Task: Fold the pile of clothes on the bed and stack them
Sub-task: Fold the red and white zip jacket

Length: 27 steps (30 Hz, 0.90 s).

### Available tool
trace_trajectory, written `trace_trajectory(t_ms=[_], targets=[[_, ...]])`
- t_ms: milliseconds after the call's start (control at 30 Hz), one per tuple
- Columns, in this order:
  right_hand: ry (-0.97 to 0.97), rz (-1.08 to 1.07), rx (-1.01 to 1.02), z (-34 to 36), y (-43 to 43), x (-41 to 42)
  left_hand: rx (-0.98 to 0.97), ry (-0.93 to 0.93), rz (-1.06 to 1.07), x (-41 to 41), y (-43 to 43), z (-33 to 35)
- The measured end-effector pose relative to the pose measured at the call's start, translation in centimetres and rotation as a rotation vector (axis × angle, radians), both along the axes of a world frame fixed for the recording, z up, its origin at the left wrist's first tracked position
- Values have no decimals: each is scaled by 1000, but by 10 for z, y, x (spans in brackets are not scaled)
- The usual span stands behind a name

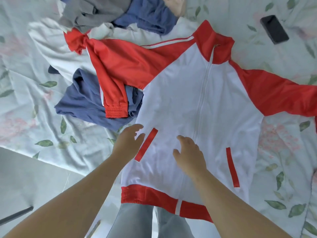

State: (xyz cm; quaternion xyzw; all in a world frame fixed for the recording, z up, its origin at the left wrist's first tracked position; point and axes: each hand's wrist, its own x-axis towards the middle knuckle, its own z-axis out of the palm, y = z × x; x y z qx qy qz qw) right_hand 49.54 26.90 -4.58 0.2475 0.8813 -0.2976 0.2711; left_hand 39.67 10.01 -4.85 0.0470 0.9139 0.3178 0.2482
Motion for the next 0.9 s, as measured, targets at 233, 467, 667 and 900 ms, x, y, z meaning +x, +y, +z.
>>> trace_trajectory(t_ms=[233,467,667,900], targets=[[58,-222,-169,1,-18,-104,156,36,500,-122,-16,4],[39,-341,-213,-15,-31,-147,29,-92,521,-195,-29,-37],[0,-391,-219,-20,-36,-156,11,24,428,-217,-50,-33],[18,-417,-264,-5,-39,-174,522,-43,506,-251,-95,34]])
